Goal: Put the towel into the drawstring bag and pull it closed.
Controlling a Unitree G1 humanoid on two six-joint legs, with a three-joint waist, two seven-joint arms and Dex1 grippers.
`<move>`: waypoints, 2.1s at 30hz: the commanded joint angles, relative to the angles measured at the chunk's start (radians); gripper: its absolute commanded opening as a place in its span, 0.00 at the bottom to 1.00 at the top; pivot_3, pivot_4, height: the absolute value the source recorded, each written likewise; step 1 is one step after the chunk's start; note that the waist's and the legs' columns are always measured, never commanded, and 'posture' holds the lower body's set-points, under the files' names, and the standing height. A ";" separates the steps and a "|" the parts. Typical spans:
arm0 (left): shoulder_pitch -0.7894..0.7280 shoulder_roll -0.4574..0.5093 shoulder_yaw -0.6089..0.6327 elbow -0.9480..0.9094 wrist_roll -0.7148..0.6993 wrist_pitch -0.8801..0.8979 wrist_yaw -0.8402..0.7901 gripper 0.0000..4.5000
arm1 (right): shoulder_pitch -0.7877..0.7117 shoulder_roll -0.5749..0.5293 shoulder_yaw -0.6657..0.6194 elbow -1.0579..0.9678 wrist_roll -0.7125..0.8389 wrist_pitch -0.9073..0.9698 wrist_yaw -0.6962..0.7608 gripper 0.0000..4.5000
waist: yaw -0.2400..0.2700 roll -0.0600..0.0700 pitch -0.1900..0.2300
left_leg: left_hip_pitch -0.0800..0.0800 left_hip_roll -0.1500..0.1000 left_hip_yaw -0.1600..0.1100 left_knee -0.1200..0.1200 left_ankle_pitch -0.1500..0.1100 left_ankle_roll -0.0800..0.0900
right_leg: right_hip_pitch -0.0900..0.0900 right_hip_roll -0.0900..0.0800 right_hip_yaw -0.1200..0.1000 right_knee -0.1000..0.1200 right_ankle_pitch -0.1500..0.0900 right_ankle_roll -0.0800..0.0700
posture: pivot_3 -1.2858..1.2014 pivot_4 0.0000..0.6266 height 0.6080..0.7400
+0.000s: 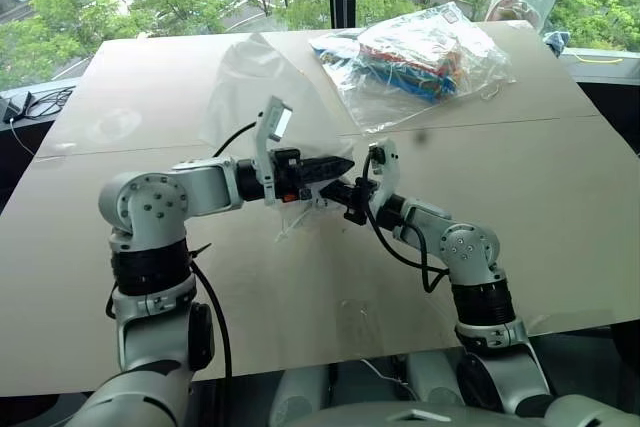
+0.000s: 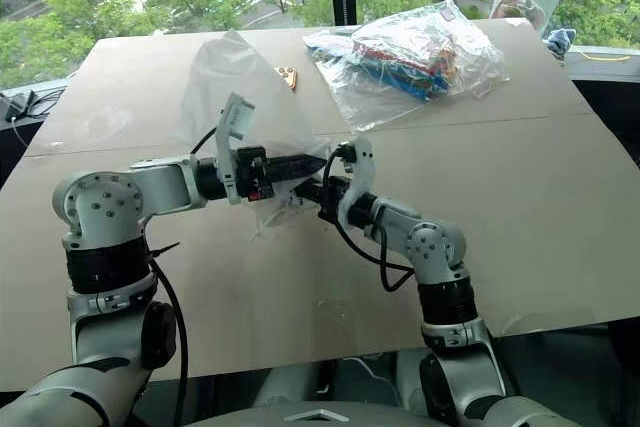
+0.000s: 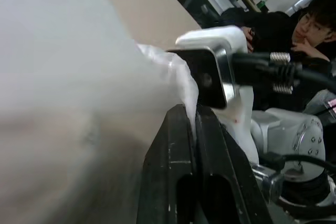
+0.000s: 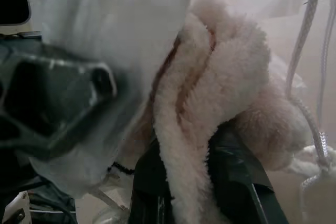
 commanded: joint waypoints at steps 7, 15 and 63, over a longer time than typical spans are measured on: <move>0.073 0.188 -0.162 -0.046 0.155 -0.189 -0.089 0.00 | -0.014 0.027 -0.108 0.048 -0.010 -0.091 -0.010 0.00 | 0.001 0.000 0.000 | 0.000 0.000 0.000 -0.001 0.002 -0.004 | -0.001 0.000 0.001 0.000 0.000 0.000 | 0.52 0.24 1.00; 0.079 0.182 -0.173 -0.096 0.145 -0.242 -0.135 0.00 | -0.138 0.119 -0.107 0.259 -0.095 -0.263 0.000 0.00 | 0.001 0.000 0.000 | 0.000 0.001 0.001 -0.002 0.002 -0.004 | -0.002 0.000 0.001 0.000 0.000 0.000 | 0.52 0.24 1.00; 0.037 -0.052 0.074 -0.077 -0.341 -0.066 0.283 0.00 | -0.215 0.096 -0.041 0.375 -0.045 -0.307 0.264 0.00 | 0.006 -0.001 0.001 | -0.002 -0.001 0.001 0.000 0.002 -0.004 | -0.006 -0.001 0.004 0.007 0.000 -0.001 | 0.52 0.24 1.00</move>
